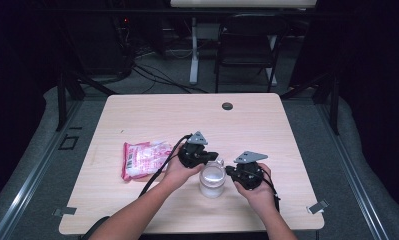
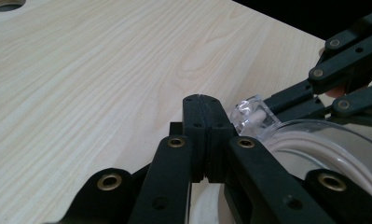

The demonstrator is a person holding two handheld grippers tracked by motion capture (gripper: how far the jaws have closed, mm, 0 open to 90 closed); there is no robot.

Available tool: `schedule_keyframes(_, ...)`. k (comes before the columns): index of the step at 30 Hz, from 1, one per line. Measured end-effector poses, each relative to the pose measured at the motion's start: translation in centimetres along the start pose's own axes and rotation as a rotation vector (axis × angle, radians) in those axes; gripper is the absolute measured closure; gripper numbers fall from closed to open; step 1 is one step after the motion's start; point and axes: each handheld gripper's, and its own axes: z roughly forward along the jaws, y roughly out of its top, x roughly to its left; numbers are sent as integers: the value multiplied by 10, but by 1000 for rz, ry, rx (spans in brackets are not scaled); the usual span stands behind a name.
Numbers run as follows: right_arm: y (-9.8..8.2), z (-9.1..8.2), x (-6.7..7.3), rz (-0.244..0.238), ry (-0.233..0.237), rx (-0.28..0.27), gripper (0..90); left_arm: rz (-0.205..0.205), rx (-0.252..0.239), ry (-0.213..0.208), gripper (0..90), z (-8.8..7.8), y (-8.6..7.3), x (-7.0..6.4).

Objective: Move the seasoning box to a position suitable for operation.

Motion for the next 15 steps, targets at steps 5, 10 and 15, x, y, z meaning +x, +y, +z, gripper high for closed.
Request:
schedule_keyframes(5, -3, 2, -6, 5, 0, -27, 805, -35, -5, 14, 862, -14, -8, 6)
schedule_keyframes(10, -6, 13, -14, -1, 26, -22, 764, -54, -4, 32, 801, -34, -21, 8)
schedule_keyframes(15, -5, 24, -19, -21, 36, -6, 758, -81, -15, 47, 721, -51, -33, 9)
